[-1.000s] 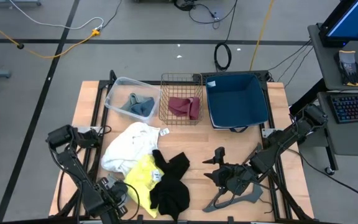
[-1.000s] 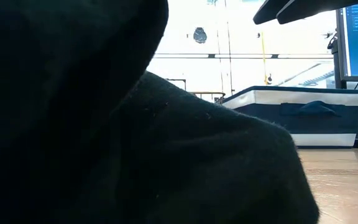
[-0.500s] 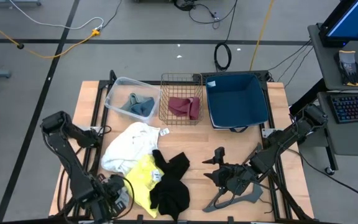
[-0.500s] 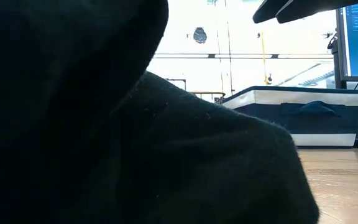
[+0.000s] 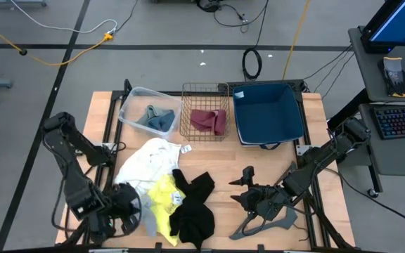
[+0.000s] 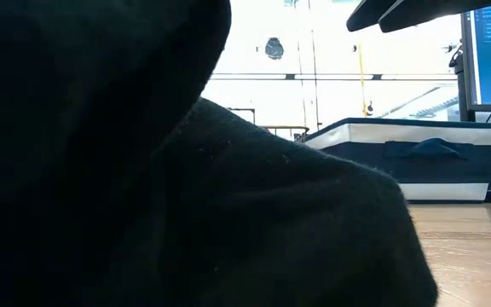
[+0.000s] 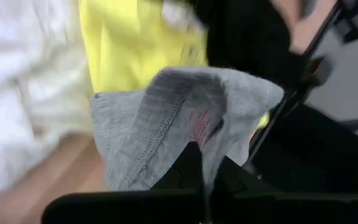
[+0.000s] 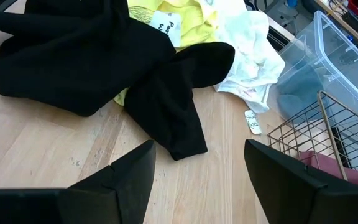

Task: Pick & Place Cloths
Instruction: Put the gray underwear into the mesh basket

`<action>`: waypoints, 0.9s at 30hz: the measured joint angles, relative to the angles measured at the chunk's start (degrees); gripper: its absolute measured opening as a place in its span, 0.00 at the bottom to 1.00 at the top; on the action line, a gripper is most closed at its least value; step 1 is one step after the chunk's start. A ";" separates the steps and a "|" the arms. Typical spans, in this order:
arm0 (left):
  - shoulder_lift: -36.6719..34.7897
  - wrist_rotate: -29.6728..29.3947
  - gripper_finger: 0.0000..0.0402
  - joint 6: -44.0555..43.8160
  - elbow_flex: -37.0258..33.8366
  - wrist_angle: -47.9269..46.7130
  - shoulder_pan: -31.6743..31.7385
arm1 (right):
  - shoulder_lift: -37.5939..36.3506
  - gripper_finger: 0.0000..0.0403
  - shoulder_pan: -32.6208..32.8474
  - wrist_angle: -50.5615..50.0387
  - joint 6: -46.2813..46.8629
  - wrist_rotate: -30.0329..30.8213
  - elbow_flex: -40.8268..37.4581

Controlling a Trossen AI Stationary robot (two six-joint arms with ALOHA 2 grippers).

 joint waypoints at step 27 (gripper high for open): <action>-8.32 -20.99 0.00 45.48 0.02 22.33 12.54 | 0.00 0.59 -3.28 18.04 -17.84 -0.16 0.00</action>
